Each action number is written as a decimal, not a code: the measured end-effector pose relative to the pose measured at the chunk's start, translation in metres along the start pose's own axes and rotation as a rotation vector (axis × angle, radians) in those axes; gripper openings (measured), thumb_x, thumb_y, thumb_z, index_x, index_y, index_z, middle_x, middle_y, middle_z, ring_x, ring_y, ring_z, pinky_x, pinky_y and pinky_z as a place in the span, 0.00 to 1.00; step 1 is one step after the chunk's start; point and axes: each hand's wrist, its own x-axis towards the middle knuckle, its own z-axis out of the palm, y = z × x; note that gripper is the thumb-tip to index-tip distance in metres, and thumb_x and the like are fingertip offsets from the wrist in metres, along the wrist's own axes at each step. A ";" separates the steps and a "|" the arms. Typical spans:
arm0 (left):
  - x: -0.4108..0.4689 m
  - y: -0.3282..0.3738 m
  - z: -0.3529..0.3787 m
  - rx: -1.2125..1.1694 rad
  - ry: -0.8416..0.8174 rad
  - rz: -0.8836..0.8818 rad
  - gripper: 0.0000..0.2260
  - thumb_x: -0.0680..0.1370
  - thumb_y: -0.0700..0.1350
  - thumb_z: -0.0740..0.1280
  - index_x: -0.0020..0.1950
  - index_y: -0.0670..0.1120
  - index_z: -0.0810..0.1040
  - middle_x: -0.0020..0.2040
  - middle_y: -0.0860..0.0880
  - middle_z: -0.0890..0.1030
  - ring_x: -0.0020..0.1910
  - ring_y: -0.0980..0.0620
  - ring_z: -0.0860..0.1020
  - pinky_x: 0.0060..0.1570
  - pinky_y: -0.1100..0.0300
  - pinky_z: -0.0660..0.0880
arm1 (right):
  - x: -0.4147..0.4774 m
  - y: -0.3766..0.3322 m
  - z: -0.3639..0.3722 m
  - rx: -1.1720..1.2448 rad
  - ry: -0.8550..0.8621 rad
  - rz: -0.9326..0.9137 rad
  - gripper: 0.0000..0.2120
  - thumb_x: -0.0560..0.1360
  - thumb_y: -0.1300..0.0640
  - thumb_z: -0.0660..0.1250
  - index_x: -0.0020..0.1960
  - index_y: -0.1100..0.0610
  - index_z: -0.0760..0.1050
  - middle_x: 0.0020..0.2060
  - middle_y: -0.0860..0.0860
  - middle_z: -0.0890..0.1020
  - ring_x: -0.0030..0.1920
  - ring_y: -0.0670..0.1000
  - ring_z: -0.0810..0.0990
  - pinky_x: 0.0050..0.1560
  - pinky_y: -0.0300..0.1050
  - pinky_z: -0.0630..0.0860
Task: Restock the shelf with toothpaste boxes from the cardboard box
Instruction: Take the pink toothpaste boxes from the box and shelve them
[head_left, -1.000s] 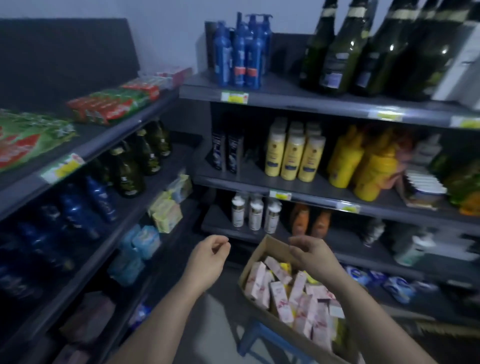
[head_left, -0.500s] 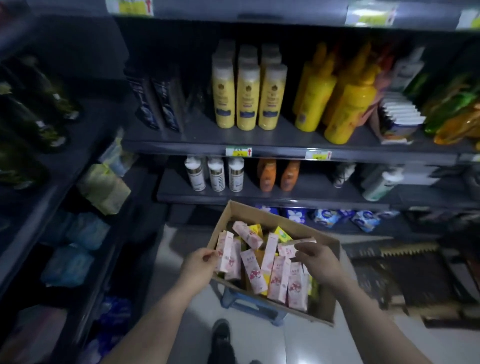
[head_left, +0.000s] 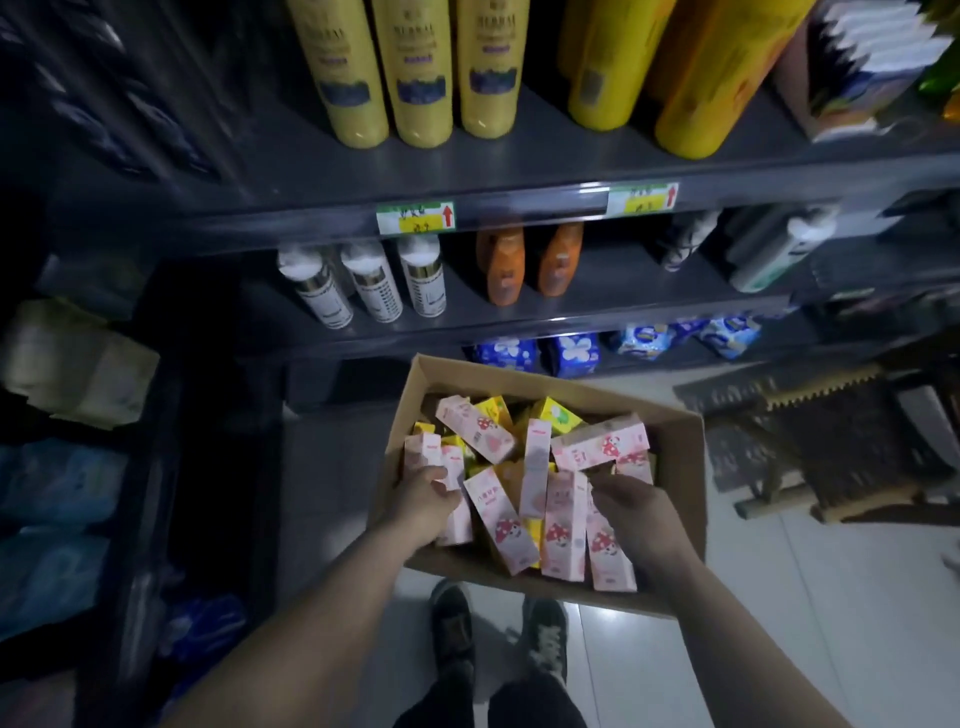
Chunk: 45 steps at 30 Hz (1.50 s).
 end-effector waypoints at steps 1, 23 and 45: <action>0.009 0.001 0.005 0.022 -0.015 0.002 0.20 0.79 0.47 0.65 0.70 0.48 0.70 0.67 0.46 0.74 0.60 0.47 0.75 0.59 0.55 0.73 | 0.005 0.003 0.002 0.001 0.007 -0.003 0.13 0.78 0.58 0.64 0.61 0.54 0.79 0.54 0.52 0.83 0.46 0.53 0.84 0.49 0.55 0.81; 0.050 -0.007 0.046 -0.023 0.002 0.066 0.17 0.77 0.49 0.68 0.64 0.47 0.72 0.57 0.52 0.75 0.60 0.50 0.75 0.52 0.54 0.76 | 0.063 0.034 0.027 0.042 0.035 -0.053 0.11 0.80 0.60 0.61 0.58 0.56 0.80 0.56 0.51 0.82 0.47 0.46 0.80 0.41 0.38 0.77; 0.048 -0.042 -0.023 -0.741 0.243 0.123 0.10 0.75 0.47 0.71 0.56 0.47 0.80 0.51 0.47 0.83 0.55 0.48 0.81 0.51 0.52 0.79 | 0.096 0.000 0.107 -0.543 0.007 -0.050 0.18 0.75 0.42 0.63 0.59 0.52 0.75 0.55 0.53 0.79 0.63 0.57 0.71 0.70 0.53 0.57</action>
